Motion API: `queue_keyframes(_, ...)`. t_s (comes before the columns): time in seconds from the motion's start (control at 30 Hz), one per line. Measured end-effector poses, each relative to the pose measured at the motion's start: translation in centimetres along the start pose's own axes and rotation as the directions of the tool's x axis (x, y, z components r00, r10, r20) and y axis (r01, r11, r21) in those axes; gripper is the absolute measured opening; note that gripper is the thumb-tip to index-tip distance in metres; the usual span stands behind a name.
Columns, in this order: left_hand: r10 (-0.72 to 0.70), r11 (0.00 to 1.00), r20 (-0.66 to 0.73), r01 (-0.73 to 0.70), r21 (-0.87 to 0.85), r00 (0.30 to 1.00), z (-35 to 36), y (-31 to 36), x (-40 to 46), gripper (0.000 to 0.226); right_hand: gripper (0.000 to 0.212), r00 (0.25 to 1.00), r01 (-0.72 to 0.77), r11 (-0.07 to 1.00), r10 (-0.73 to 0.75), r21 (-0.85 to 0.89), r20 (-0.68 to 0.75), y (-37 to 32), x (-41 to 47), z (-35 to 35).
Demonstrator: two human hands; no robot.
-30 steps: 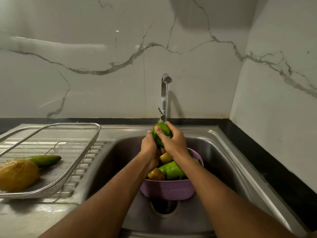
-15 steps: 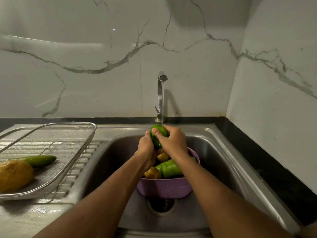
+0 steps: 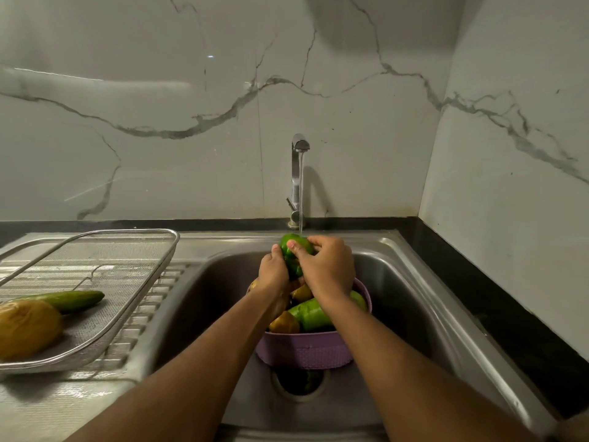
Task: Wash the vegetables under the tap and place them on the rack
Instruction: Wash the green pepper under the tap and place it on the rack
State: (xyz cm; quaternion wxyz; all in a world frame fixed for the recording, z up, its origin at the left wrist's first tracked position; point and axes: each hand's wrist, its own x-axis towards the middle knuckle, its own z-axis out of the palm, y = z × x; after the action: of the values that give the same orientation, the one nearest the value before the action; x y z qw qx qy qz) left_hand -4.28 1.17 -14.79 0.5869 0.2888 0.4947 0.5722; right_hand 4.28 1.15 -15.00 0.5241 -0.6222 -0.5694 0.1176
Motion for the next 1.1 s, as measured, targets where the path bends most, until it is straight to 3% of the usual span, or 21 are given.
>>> queue_keyframes(0.13,-0.003,1.0,0.036,0.004,-0.019,0.999,-0.6,0.3,0.3,0.036,0.06,0.966,-0.06,0.993,0.032,0.103,0.257,-0.1,0.7,0.2)
queue_keyframes(0.2,-0.013,1.0,0.047,0.014,-0.024,0.999,-0.8,0.3,0.4,0.037,0.061,0.944,-0.117,0.98,0.059,0.16,0.324,0.1,0.8,-0.2)
queue_keyframes(0.27,-0.011,1.0,0.025,0.011,-0.021,1.0,-0.6,0.1,0.2,0.041,0.055,0.962,-0.1,0.982,0.053,0.163,0.267,0.3,0.7,-0.1)
queue_keyframes(0.37,0.007,1.0,0.003,-0.007,-0.009,1.0,-0.2,-0.4,0.5,0.045,0.032,0.998,-0.031,0.997,0.027,0.066,0.059,0.3,0.3,0.0)
queue_keyframes(0.47,0.02,1.0,-0.008,-0.02,-0.013,1.0,-0.1,-0.6,0.6,0.042,0.03,0.999,-0.015,1.0,0.015,0.02,-0.034,0.0,-0.1,0.0)
queue_keyframes(0.53,0.035,0.999,-0.021,-0.035,-0.013,0.999,-0.3,-0.5,0.8,0.042,0.034,1.0,0.002,0.999,-0.003,0.042,0.026,0.1,0.1,0.2)
queue_keyframes(0.6,0.026,1.0,-0.021,-0.026,-0.009,0.999,-0.4,-0.4,0.9,0.041,0.04,0.984,-0.012,0.995,-0.005,0.094,0.178,0.4,0.4,0.5)
queue_keyframes(0.7,-0.013,0.999,0.012,0.014,-0.042,1.0,-0.4,-0.4,1.1,0.04,0.061,0.937,-0.132,0.975,0.064,0.18,0.343,0.6,0.8,0.5)
queue_keyframes(0.77,-0.006,0.999,0.003,0.007,-0.032,1.0,-0.3,-0.5,1.1,0.041,0.062,0.947,-0.128,0.973,0.063,0.19,0.313,0.6,0.8,0.6)
queue_keyframes(0.93,0.019,1.0,-0.04,-0.02,-0.017,0.999,0.0,-0.7,1.1,0.04,0.034,0.998,-0.004,1.0,0.006,0.026,-0.055,0.1,-0.1,0.6)
queue_keyframes(1.0,0.06,0.998,-0.051,-0.06,0.006,0.997,0.2,-0.7,0.8,0.03,0.032,0.998,-0.008,1.0,0.009,0.017,-0.07,0.1,-0.1,0.6)
queue_keyframes(1.1,0.145,0.986,-0.077,-0.138,0.099,0.986,0.1,-0.8,1.0,0.022,0.032,0.997,-0.03,0.998,0.026,0.052,0.074,0.3,0.3,0.7)
